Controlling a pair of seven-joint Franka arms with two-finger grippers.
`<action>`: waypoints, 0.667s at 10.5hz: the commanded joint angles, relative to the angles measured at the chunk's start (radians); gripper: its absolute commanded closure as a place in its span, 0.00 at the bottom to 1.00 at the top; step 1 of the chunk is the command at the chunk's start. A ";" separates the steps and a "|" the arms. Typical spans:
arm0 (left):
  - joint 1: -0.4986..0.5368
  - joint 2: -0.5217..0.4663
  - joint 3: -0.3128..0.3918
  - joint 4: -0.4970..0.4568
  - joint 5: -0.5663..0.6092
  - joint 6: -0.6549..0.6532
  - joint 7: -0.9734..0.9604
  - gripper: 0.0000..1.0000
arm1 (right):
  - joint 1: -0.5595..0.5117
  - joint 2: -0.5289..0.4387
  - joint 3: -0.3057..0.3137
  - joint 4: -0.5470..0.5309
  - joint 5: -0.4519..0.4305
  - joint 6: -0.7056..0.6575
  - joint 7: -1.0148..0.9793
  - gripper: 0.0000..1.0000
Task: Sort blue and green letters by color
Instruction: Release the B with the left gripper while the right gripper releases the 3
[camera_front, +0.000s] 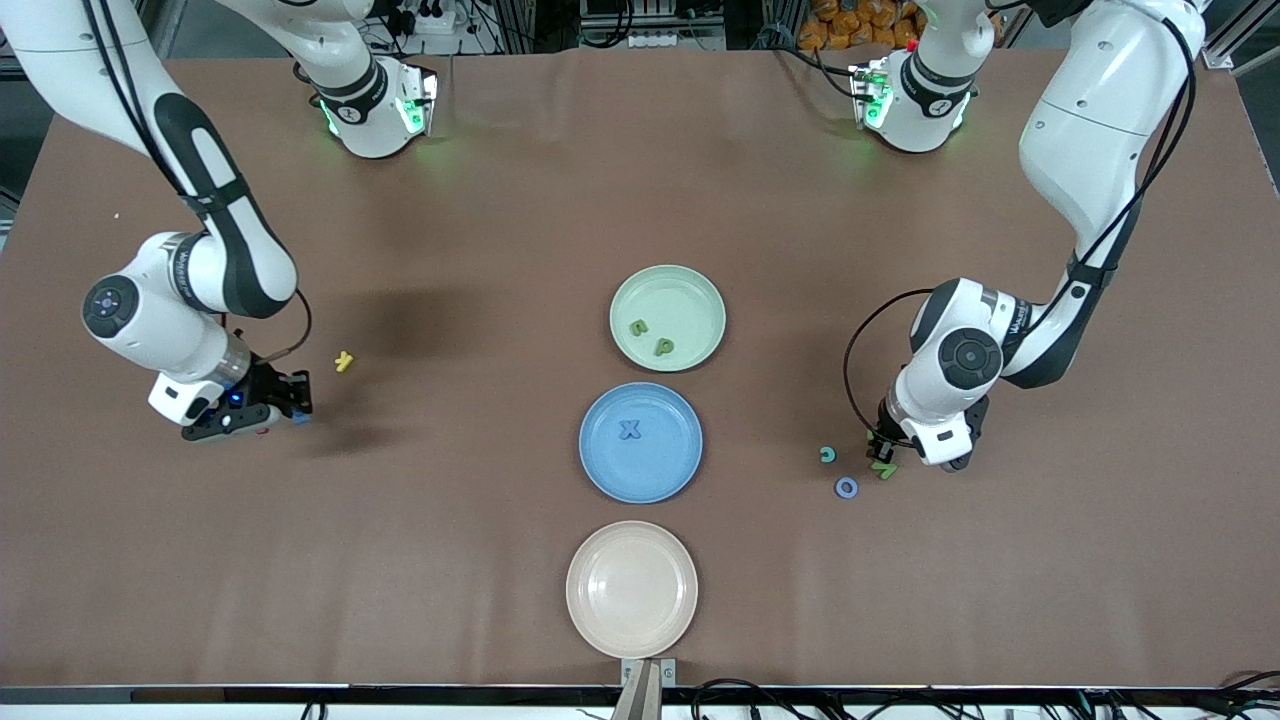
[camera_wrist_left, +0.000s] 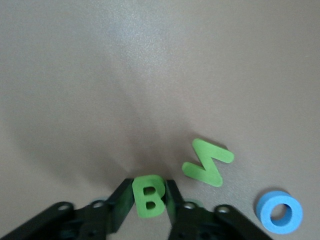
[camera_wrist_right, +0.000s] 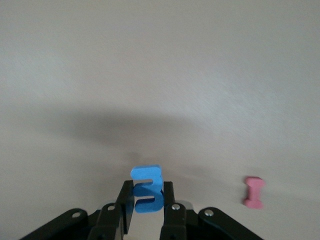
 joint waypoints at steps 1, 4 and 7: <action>-0.009 0.010 0.004 0.012 0.038 -0.003 -0.045 1.00 | 0.117 0.005 0.007 0.076 0.017 -0.022 0.304 0.85; -0.033 -0.036 -0.011 0.015 0.040 -0.006 -0.042 1.00 | 0.225 0.054 0.007 0.168 0.018 -0.022 0.545 0.87; -0.098 -0.088 -0.041 0.012 0.023 -0.035 -0.067 1.00 | 0.343 0.149 0.007 0.306 0.017 -0.022 0.818 0.87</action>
